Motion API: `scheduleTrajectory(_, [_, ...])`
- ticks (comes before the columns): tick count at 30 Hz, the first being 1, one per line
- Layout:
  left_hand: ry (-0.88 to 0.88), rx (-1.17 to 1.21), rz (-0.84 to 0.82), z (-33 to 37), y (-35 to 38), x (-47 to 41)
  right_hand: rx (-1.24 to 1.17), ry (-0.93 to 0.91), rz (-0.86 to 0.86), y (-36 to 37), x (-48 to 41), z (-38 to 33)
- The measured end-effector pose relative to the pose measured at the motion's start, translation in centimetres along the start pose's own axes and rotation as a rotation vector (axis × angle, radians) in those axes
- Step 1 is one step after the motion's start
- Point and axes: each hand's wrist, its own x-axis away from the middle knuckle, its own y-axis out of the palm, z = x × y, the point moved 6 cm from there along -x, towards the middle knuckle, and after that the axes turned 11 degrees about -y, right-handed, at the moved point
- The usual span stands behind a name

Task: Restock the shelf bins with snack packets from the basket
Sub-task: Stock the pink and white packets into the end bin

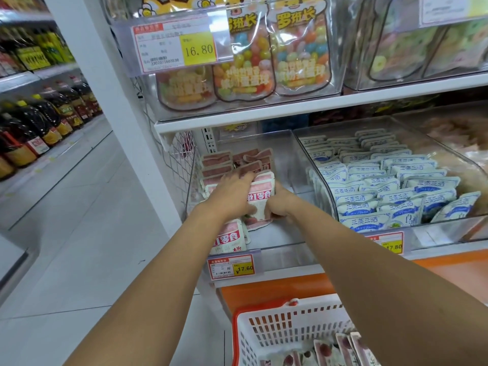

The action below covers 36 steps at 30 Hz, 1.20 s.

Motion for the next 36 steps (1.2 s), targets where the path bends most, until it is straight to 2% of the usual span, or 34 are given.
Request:
scheduleTrajectory(2, [-0.013,-0.007,0.006,0.0,0.1,-0.3,-0.004,0.032,0.073,-0.5,0.1,0.3])
scheduleTrajectory(5, [-0.052,-0.007,0.026,-0.2,0.1,-0.8,-0.108,0.113,0.289,-2.1,-0.9,1.4])
scheduleTrajectory(8, [-0.07,-0.036,0.017,-0.5,-0.1,-1.1,-0.189,0.126,0.369,-2.8,-2.4,1.7])
scheduleTrajectory(12, [-0.052,-0.013,-0.002,-0.6,-0.1,-1.6,-0.561,0.164,0.356,-1.7,-3.2,1.8])
scheduleTrajectory(14, [-0.029,0.004,-0.002,-0.5,0.1,-1.7,-0.64,0.153,0.361,-1.2,-3.6,1.8])
scheduleTrajectory(19, [0.045,0.011,0.012,-0.5,0.3,-2.0,-0.728,0.159,0.341,-0.6,-4.5,1.8])
scheduleTrajectory(22, [0.063,0.021,0.0,-0.5,0.5,-2.3,-0.787,0.133,0.223,0.1,-4.5,1.1])
scheduleTrajectory(28, [0.099,0.021,-0.043,0.0,0.5,-2.3,-0.7,0.072,0.059,1.2,-4.6,0.3])
scheduleTrajectory(32, [0.132,-0.065,-0.073,0.5,0.4,-2.2,-0.749,0.057,0.043,0.9,-4.1,0.1])
scheduleTrajectory(36, [0.092,-0.167,-0.104,0.8,0.6,-2.4,-0.812,0.091,0.14,0.6,-3.9,0.0])
